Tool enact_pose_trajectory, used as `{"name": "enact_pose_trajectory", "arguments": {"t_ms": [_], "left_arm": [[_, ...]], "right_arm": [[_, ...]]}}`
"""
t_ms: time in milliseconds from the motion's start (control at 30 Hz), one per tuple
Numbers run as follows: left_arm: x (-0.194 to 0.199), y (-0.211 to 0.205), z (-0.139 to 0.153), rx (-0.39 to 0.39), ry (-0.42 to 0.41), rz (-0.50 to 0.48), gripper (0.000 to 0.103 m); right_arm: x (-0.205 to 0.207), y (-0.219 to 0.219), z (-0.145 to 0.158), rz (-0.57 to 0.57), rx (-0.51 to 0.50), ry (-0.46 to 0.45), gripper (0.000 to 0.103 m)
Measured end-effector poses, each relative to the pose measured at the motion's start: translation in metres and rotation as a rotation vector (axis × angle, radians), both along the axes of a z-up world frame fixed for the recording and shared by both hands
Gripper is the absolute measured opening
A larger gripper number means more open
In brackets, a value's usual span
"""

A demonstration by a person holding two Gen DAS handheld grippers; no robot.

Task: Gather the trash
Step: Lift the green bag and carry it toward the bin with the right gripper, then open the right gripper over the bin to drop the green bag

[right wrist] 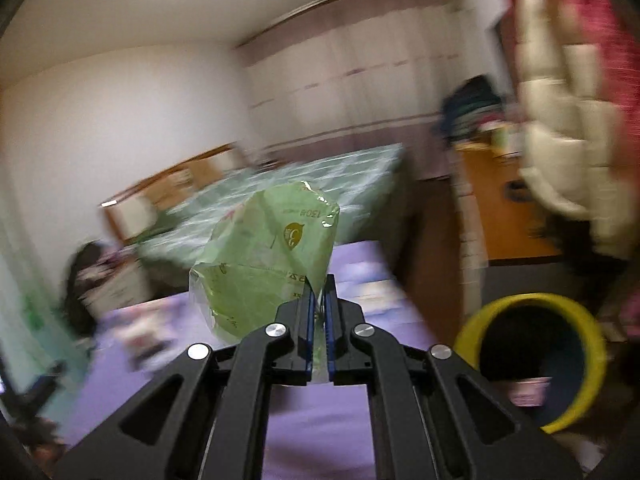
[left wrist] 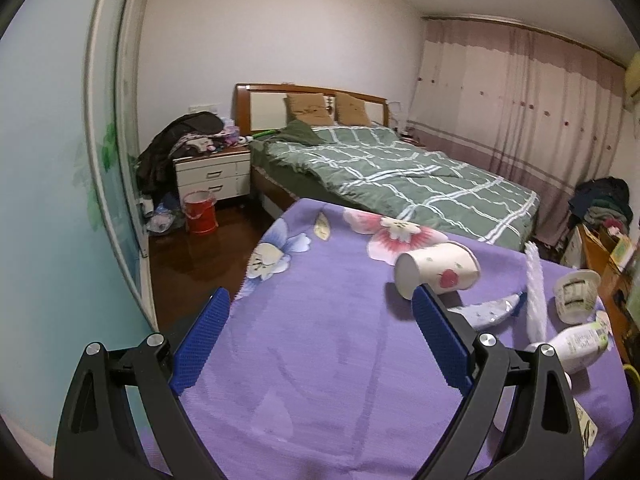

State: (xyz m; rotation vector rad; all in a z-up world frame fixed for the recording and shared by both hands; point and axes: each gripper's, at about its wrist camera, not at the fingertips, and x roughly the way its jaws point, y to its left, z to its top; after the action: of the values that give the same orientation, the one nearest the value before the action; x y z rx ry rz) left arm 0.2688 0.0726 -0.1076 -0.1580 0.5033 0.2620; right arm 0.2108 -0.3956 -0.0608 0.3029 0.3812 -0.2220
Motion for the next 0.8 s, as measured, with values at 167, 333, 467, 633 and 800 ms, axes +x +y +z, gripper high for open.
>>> {"name": "enact_pose_trajectory", "arguments": {"t_ms": [167, 333, 467, 633, 800], "left_arm": [[0.003, -0.012, -0.001, 0.019, 0.010, -0.045, 0.091], [0.004, -0.019, -0.001, 0.022, 0.004, -0.081, 0.091], [0.004, -0.026, -0.001, 0.032, -0.002, -0.111, 0.091], [0.005, -0.037, -0.003, 0.061, 0.002, -0.152, 0.091], [0.006, -0.048, -0.005, 0.061, 0.014, -0.204, 0.091]], "right_arm": [[-0.021, -0.085, -0.031, -0.210, 0.008, 0.084, 0.005], [-0.035, -0.143, -0.066, -0.363, 0.047, 0.172, 0.007], [-0.036, -0.162, -0.087, -0.445, 0.081, 0.187, 0.022], [-0.039, -0.153, -0.091, -0.478, 0.052, 0.149, 0.046], [-0.040, -0.148, -0.085, -0.495, 0.025, 0.130, 0.048]]}}
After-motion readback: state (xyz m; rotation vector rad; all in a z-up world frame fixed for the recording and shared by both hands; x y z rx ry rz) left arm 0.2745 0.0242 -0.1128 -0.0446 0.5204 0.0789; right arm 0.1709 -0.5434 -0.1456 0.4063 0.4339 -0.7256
